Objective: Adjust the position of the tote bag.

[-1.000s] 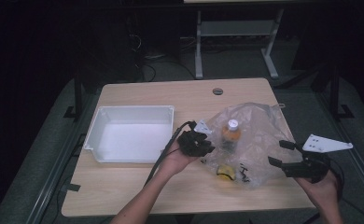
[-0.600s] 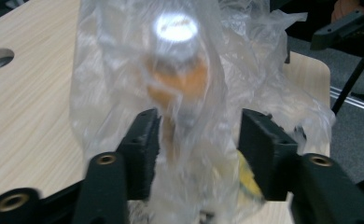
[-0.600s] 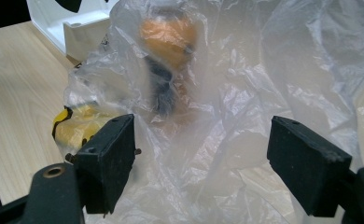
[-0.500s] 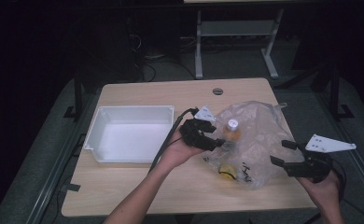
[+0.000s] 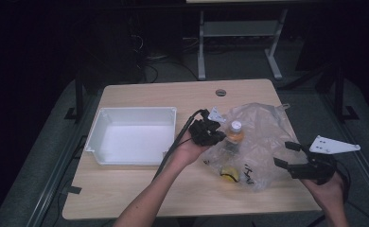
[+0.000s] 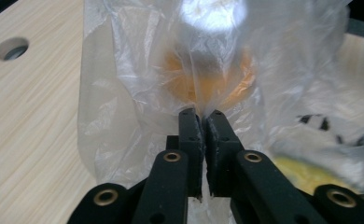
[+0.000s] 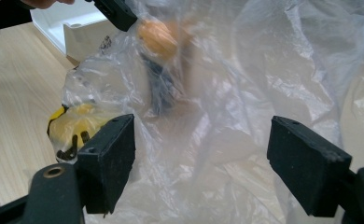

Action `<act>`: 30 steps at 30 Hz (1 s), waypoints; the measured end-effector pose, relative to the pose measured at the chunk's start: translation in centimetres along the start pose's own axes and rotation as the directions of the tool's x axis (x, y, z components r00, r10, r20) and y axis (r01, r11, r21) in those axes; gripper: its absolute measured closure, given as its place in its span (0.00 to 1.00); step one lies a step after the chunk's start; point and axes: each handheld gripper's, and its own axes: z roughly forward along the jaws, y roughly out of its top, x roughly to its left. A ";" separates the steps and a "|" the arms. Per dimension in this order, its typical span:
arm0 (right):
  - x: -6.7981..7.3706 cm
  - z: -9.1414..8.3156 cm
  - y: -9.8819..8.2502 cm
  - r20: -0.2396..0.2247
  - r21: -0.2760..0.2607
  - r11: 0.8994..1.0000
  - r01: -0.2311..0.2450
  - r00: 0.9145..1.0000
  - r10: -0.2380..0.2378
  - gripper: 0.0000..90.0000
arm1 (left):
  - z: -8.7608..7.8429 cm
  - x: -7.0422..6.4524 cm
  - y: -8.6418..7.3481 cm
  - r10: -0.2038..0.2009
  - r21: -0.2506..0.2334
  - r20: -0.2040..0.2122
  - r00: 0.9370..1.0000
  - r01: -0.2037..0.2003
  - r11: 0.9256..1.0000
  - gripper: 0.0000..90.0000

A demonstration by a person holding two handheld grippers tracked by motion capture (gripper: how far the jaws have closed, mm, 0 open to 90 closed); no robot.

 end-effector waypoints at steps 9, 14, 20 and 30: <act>0.1 0.3 -0.1 0.002 0.017 1.000 0.001 1.000 -0.001 0.26 | 0.9 1.2 -3.1 -0.042 0.104 -0.001 0.999 0.041 0.994 0.98; 0.0 0.3 -0.2 0.001 0.016 1.000 -0.009 1.000 0.009 0.26 | -0.7 1.9 -3.6 -0.066 0.073 0.021 0.998 0.064 0.995 0.79; -0.1 0.5 -0.3 -0.003 0.020 1.000 -0.008 1.000 0.008 0.31 | -3.6 2.0 -2.3 -0.067 0.011 0.056 0.996 0.067 0.998 0.53; -0.1 0.5 -0.2 -0.018 0.021 1.000 -0.006 1.000 0.007 0.33 | -3.0 0.2 2.3 0.006 -0.019 0.041 0.999 -0.005 1.000 0.37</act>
